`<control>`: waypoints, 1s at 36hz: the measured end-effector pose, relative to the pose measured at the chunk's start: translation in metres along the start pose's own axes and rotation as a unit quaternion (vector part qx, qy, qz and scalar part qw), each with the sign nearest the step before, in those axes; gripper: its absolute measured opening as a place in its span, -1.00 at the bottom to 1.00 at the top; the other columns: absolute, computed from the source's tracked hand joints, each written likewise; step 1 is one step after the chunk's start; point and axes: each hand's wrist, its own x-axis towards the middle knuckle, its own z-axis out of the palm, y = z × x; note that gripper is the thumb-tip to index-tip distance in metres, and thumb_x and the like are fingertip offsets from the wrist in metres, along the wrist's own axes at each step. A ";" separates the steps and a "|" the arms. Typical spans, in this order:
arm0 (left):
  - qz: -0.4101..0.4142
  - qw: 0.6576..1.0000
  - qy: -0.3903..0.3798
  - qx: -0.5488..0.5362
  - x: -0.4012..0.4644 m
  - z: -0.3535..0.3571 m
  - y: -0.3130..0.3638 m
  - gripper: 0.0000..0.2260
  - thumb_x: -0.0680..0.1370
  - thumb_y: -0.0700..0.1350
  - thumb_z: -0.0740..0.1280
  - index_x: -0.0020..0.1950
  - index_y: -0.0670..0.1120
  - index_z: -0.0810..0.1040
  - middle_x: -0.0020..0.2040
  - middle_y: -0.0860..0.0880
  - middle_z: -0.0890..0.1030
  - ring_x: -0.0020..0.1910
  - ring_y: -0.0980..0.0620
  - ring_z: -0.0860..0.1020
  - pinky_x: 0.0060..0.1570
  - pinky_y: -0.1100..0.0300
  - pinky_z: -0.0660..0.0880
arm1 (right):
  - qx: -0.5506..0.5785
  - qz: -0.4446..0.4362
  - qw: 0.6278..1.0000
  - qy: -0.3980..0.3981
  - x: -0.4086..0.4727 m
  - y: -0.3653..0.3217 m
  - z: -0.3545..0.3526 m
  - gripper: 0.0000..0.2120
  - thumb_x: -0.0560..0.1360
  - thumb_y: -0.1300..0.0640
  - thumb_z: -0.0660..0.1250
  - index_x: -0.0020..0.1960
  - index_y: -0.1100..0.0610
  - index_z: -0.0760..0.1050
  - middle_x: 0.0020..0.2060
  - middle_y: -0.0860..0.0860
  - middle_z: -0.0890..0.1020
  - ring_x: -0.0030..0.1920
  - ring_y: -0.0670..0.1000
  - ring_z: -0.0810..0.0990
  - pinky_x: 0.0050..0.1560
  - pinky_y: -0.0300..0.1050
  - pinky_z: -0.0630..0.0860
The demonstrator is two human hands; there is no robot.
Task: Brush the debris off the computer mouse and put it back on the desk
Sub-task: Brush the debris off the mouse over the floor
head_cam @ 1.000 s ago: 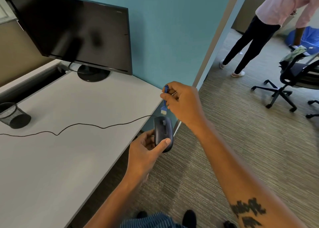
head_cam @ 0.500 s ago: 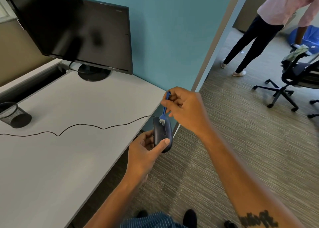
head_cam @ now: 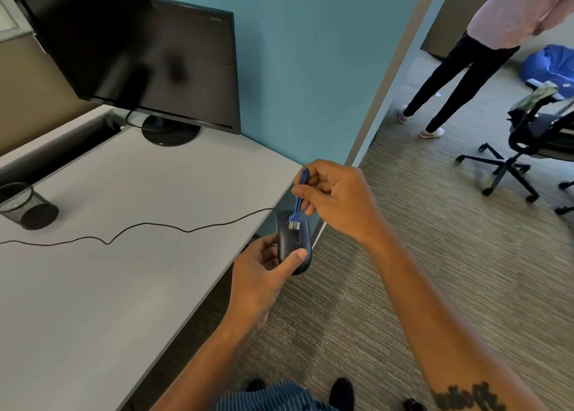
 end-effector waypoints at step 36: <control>-0.005 0.999 0.019 -0.035 0.006 0.001 0.006 -0.12 0.15 0.47 0.75 0.32 0.01 0.75 0.11 0.03 0.86 0.09 0.02 0.85 0.04 0.27 0.73 | 0.026 -0.011 0.998 -0.063 -0.007 -0.001 -0.005 -0.90 0.61 0.28 0.54 0.04 0.10 0.70 -0.23 0.00 0.79 -0.33 -0.01 0.78 -0.21 -0.18 0.71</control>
